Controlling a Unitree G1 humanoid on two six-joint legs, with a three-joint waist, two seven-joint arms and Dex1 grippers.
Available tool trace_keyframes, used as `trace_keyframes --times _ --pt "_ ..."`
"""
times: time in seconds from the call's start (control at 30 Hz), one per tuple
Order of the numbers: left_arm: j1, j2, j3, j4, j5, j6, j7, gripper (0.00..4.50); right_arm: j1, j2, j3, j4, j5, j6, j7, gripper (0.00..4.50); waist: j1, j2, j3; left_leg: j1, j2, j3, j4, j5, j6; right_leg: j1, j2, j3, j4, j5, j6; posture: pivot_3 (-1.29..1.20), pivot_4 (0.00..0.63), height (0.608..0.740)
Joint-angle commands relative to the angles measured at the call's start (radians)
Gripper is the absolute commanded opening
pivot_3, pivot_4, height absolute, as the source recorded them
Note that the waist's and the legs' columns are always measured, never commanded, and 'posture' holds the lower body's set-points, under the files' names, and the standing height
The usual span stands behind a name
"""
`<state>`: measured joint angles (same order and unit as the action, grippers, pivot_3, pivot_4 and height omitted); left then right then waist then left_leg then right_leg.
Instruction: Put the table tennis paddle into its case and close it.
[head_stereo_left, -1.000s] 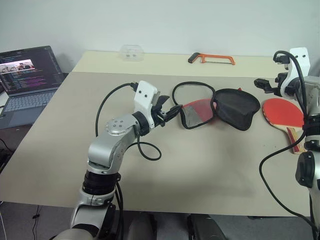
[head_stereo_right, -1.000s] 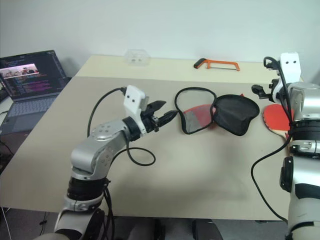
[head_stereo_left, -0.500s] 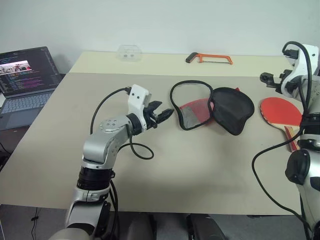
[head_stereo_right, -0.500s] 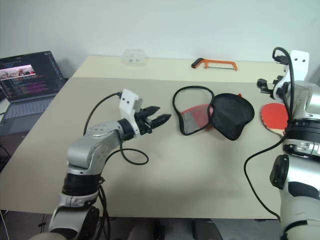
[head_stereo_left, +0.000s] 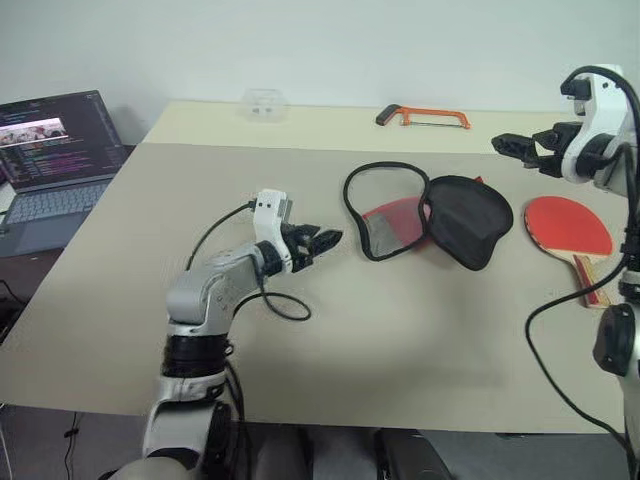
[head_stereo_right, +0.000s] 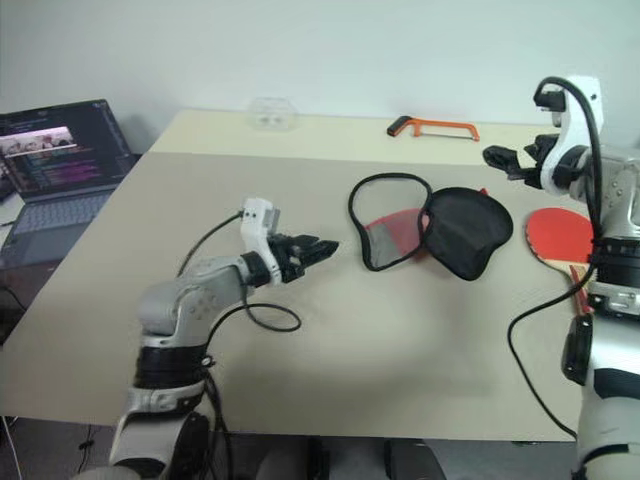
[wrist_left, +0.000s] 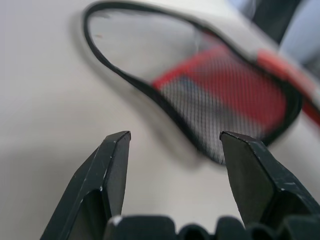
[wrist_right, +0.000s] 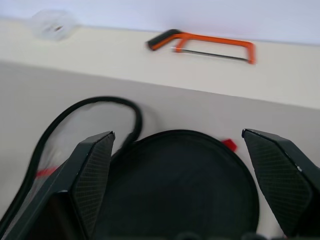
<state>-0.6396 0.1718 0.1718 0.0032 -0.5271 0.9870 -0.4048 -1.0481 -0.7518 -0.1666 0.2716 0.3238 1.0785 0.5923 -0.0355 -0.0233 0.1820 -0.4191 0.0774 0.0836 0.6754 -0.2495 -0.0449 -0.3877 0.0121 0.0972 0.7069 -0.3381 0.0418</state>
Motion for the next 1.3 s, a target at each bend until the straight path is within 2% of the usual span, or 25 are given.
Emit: trace_keyframes --times 0.03,0.2,0.37,0.83,1.1,1.2,1.3 --pt "-0.063 -0.087 0.051 0.066 -0.045 0.038 0.091 3.09 0.001 -0.013 0.033 -0.061 0.02 -0.023 0.057 4.5 0.003 0.0 0.0 0.0 -0.001 0.0 0.0 0.0 0.0 0.0 0.0 0.0 0.0 0.0 0.0 0.0 0.15 0.74" --pt "-0.098 -0.154 0.055 0.153 -0.038 0.035 0.149 3.09 -0.008 0.001 0.05 -0.067 0.016 -0.039 0.058 4.5 0.002 0.0 0.0 -0.001 -0.001 0.0 -0.001 0.0 0.0 -0.001 0.0 0.001 -0.001 0.0 0.0 0.0 0.15 0.74" --pt "-0.125 -0.182 0.046 0.248 0.008 -0.011 0.218 3.09 -0.008 0.008 0.062 -0.08 0.017 -0.045 0.062 4.5 0.003 0.0 0.0 -0.001 -0.001 0.001 -0.001 0.0 -0.001 -0.001 0.0 0.001 -0.001 0.0 0.0 0.0 0.15 0.74" --pt "-0.235 -0.264 0.042 0.498 0.007 -0.109 0.172 3.09 -0.022 0.026 0.064 -0.047 0.004 -0.075 0.046 4.5 0.009 0.0 0.0 -0.001 -0.002 0.0 -0.001 0.0 -0.001 -0.001 0.0 0.0 -0.002 0.0 0.0 0.0 0.15 0.74" --pt "-0.27 -0.304 0.045 0.559 0.013 -0.154 0.163 3.09 -0.032 0.037 0.067 -0.034 0.004 -0.087 0.039 4.5 0.008 0.0 0.0 -0.001 -0.002 0.001 -0.001 0.0 -0.001 -0.001 0.0 0.0 -0.003 0.0 0.0 0.0 0.15 0.74" --pt "-0.269 -0.313 0.046 0.546 0.003 -0.157 0.159 2.5 -0.036 0.04 0.068 -0.028 0.002 -0.092 0.038 4.5 0.008 0.0 0.0 -0.001 -0.002 0.001 -0.002 0.0 -0.001 -0.001 0.0 0.0 -0.003 0.0 0.0 0.0 0.15 0.74" --pt "-0.266 -0.311 0.047 0.525 -0.004 -0.151 0.155 1.43 -0.039 0.043 0.069 -0.022 -0.001 -0.099 0.038 4.5 0.008 0.0 0.0 -0.002 -0.002 0.001 -0.002 0.0 -0.001 -0.001 0.0 0.0 -0.003 0.0 0.0 0.0 0.15 0.74"
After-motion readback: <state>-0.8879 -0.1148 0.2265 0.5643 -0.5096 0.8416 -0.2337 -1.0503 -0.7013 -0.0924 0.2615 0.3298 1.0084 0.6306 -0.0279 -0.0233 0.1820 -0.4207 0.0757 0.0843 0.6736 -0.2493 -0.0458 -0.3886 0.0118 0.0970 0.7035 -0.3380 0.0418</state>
